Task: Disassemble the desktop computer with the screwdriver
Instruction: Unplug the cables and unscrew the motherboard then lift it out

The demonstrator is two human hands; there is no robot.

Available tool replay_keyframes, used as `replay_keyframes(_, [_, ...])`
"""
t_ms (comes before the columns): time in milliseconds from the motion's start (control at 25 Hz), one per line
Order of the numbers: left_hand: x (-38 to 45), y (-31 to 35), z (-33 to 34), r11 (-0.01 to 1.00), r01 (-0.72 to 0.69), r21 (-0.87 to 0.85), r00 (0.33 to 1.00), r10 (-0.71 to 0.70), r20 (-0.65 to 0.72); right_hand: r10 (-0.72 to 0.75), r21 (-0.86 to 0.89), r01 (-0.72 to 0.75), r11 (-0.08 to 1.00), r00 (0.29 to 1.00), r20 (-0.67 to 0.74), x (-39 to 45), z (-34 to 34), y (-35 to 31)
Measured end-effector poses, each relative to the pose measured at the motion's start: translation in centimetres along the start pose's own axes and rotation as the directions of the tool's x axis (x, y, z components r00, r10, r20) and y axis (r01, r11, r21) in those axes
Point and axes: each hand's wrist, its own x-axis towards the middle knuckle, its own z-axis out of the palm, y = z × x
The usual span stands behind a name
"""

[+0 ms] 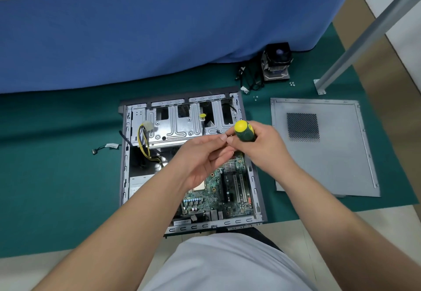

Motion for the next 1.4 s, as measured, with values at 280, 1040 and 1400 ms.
replay_keyframes(280, [1.8,0.9,1.5,0.991,-0.040,0.131,0.993,0.055,-0.106,-0.147,-0.219,0.131,0.967,0.987,-0.057,1.8,0.0,2.0])
replay_keyframes(1040, [14.7,5.3,-8.5,-0.433,0.018,0.901,0.649,0.691,0.319,0.578,-0.023,-0.626,0.780,0.734,-0.357,20.9,-5.4,14.4])
replay_keyframes(1400, [15.0,4.8,-9.0,-0.445,0.019,0.896,0.611,0.714,0.342,0.592,-0.111,-0.719,0.686,0.641,-0.489,27.0,-4.0,18.0])
